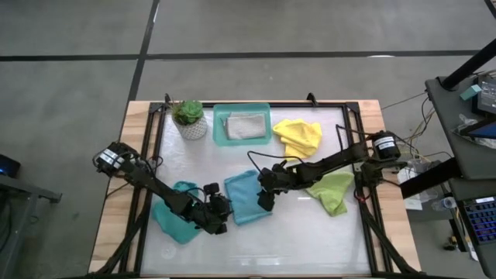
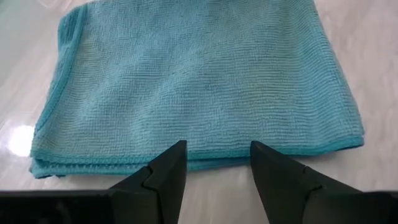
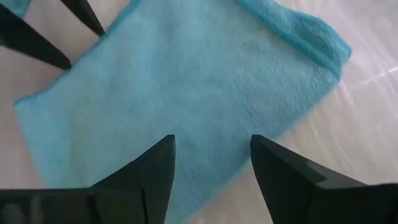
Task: Fold microfiber towels
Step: Fold the blue microfiber cloth
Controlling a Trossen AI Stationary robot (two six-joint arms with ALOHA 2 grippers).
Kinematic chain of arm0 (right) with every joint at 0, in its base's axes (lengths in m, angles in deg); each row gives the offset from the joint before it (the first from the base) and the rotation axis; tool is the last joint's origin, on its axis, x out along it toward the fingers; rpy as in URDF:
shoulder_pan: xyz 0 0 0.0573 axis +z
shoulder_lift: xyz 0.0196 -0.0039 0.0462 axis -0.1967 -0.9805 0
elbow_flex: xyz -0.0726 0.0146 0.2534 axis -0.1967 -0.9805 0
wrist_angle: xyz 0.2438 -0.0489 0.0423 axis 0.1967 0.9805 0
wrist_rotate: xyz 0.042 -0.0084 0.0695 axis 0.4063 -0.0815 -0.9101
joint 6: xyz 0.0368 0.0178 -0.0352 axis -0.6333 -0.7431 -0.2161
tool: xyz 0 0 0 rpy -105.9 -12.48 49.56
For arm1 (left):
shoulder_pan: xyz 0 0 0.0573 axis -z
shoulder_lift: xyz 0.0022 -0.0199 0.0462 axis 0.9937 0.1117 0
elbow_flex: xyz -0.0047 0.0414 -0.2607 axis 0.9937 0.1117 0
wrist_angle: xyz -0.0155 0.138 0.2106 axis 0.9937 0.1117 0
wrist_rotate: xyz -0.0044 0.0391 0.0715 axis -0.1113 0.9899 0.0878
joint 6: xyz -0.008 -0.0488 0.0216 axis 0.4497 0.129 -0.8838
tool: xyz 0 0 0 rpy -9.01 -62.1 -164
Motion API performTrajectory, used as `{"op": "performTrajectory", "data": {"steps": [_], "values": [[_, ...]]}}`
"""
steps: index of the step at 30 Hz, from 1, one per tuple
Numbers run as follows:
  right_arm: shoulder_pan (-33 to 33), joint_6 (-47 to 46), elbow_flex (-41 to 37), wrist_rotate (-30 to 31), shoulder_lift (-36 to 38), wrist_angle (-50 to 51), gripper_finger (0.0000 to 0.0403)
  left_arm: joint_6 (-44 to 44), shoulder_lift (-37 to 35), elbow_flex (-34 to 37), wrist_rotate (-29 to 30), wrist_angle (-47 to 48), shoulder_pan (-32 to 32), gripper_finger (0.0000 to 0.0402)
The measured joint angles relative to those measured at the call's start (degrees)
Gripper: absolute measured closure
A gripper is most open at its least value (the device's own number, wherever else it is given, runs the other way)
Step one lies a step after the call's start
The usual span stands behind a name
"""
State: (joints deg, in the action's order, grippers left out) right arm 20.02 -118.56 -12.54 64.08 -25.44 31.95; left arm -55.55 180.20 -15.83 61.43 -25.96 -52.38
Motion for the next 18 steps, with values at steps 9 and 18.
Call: {"op": "performTrajectory", "data": {"steps": [9,18], "values": [[-0.66,-0.76,0.0,-1.6,-1.6,-4.05,0.023,0.02,0.0,-0.04,-0.33,-0.22,-0.11,0.024],[-2.74,-0.7,0.0,-2.98,-0.12,2.7,0.0239,0.09,0.0,-0.04,-0.66,-0.39,-0.11,0.024]]}}
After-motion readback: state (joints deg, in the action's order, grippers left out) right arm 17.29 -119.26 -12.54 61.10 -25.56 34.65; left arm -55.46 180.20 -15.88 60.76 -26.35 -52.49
